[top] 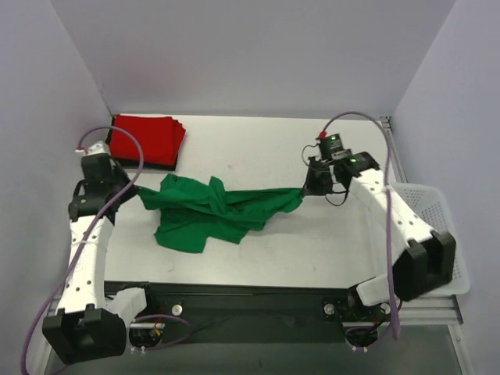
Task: Fold and stack the t-shirts
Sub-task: Flatten out the tshirt
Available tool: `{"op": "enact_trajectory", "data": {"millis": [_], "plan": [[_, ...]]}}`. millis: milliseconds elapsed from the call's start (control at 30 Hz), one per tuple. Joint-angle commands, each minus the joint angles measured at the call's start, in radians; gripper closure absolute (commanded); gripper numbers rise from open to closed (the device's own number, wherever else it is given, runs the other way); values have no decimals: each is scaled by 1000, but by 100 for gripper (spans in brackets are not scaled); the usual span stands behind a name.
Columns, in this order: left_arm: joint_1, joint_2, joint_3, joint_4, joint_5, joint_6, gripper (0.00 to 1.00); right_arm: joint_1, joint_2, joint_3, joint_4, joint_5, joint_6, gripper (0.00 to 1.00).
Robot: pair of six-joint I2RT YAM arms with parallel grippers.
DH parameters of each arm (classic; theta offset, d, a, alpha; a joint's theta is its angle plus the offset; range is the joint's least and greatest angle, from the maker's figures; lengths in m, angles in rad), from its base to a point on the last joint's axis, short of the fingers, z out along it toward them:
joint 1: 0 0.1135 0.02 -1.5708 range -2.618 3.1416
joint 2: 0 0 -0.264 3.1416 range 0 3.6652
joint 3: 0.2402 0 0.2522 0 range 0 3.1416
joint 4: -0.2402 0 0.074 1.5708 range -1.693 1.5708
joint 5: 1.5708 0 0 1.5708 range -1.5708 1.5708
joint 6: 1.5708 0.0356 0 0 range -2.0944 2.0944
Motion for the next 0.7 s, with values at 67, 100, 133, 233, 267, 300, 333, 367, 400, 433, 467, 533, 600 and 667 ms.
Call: {"op": "enact_trajectory", "data": {"millis": [67,100,133,233,267,300,333,367,400,433,467,533,600,667], "plan": [[219,-69,162,-49,46,111,100,-161,-210,143,-196,61,-89,100],[221,-69,185,-60,33,110,100,-179,-238,139,-205,59,-95,100],[219,-67,186,-66,24,110,100,-204,-249,131,-213,54,-103,100],[221,-76,109,-37,71,90,100,-253,-264,60,-213,44,-117,100],[221,-81,76,-29,114,84,100,-255,-258,38,-213,38,-118,100],[221,-89,45,-22,140,76,100,-258,-252,-1,-211,36,-115,100],[219,-101,-19,-7,171,77,100,-258,-246,-22,-210,34,-108,97],[221,-110,-50,1,225,77,100,-258,-240,-39,-210,39,-99,90],[221,-124,-79,13,249,85,100,-255,-232,-68,-208,39,-86,74],[219,-128,-136,12,289,91,100,-252,-230,-79,-201,38,-83,68],[218,-135,-156,14,296,97,100,-245,-230,-88,-191,27,-82,66],[218,-156,-205,44,346,71,100,-213,-234,-116,-152,16,-80,66],[218,-150,-244,61,362,62,100,-199,-209,-125,-136,18,-77,66],[218,-135,-253,58,369,61,100,-204,-185,-139,-131,18,-66,66]]}}
